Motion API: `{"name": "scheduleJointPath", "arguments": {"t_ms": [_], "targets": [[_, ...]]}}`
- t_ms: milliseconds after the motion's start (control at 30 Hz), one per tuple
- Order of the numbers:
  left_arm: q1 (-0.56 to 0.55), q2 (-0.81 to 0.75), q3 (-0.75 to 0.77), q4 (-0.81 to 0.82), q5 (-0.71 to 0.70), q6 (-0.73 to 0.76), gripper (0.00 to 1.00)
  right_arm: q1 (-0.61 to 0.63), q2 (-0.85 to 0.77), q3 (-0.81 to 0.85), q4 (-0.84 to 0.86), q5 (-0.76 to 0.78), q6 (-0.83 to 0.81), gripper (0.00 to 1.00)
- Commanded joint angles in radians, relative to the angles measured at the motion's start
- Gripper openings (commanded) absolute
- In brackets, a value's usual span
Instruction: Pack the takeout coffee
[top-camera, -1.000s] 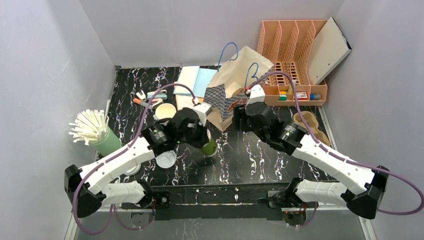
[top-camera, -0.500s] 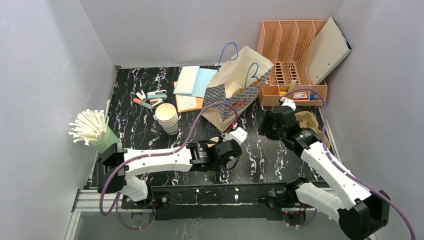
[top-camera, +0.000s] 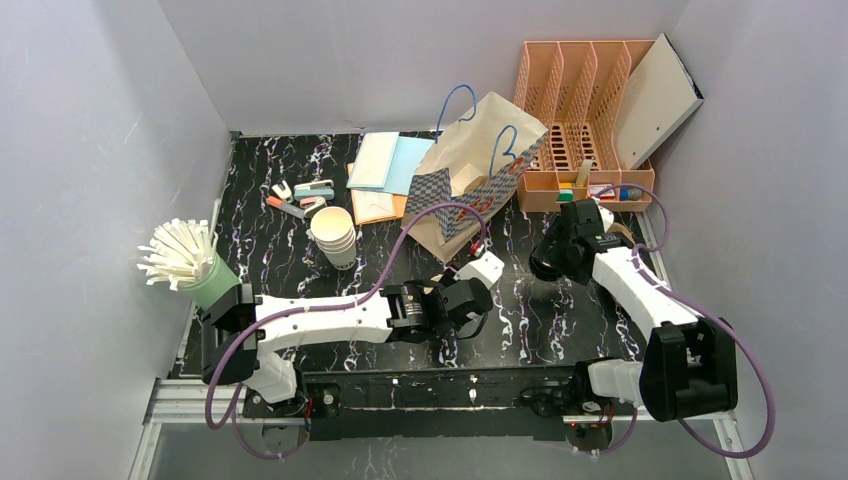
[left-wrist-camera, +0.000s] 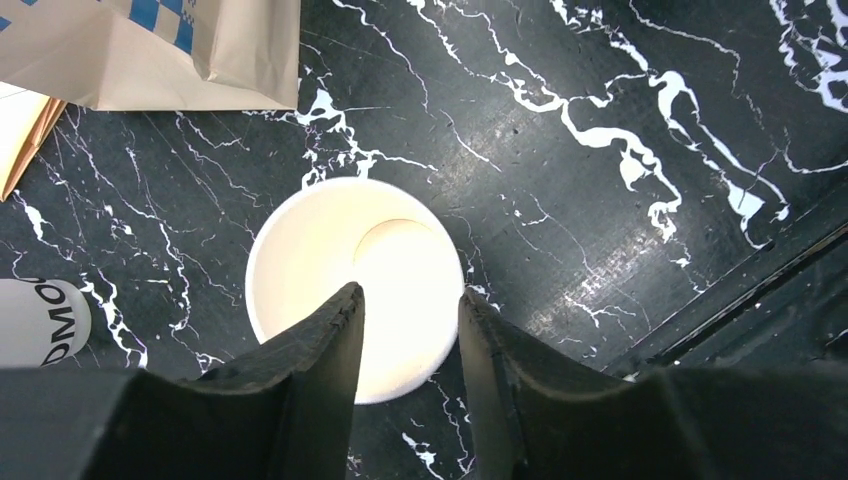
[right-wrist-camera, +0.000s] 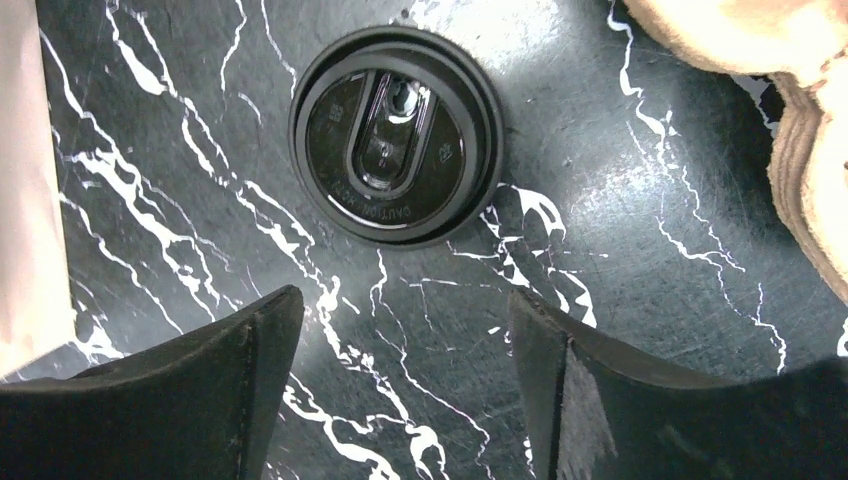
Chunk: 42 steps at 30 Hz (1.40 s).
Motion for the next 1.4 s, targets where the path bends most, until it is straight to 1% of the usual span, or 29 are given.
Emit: {"name": "scheduleJointPath", "arguments": {"t_ms": [0, 133, 233, 333, 400, 500, 567, 633, 767, 933, 1067, 1367], "targets": [[-0.002, -0.022, 0.050, 0.000, -0.006, 0.008, 0.40, -0.018, 0.017, 0.067, 0.051, 0.082, 0.023, 0.78], [-0.001, -0.084, 0.058, -0.014, 0.008, 0.006, 0.43, -0.026, 0.038, 0.082, 0.060, 0.114, 0.022, 0.70], [-0.002, -0.149, 0.039, -0.029, 0.008, -0.008, 0.43, -0.038, 0.051, 0.081, 0.065, 0.142, 0.028, 0.66], [-0.001, -0.228, -0.015, -0.038, -0.004, -0.041, 0.43, -0.049, 0.063, 0.081, 0.087, 0.158, 0.019, 0.58], [0.001, -0.283, -0.063, -0.036, -0.019, -0.072, 0.43, -0.050, 0.077, 0.091, 0.112, 0.157, -0.011, 0.50], [0.015, -0.360, -0.148, -0.024, -0.024, -0.104, 0.43, -0.051, 0.117, 0.114, 0.142, 0.162, -0.049, 0.46], [0.035, -0.392, -0.191, -0.021, -0.018, -0.127, 0.42, -0.052, 0.149, 0.132, 0.144, 0.165, -0.059, 0.45], [0.063, -0.420, -0.222, -0.022, -0.003, -0.149, 0.41, -0.051, 0.178, 0.141, 0.147, 0.172, -0.060, 0.41], [0.124, -0.473, -0.269, -0.028, 0.022, -0.182, 0.40, -0.053, 0.206, 0.141, 0.155, 0.170, -0.045, 0.41], [0.174, -0.538, -0.312, -0.060, 0.014, -0.198, 0.39, -0.060, 0.225, 0.127, 0.164, 0.180, -0.034, 0.41], [0.183, -0.568, -0.338, -0.099, -0.031, -0.220, 0.38, -0.063, 0.247, 0.123, 0.171, 0.179, -0.037, 0.41], [0.185, -0.581, -0.407, -0.150, -0.118, -0.306, 0.37, -0.063, 0.279, 0.118, 0.181, 0.170, -0.032, 0.40]]}}
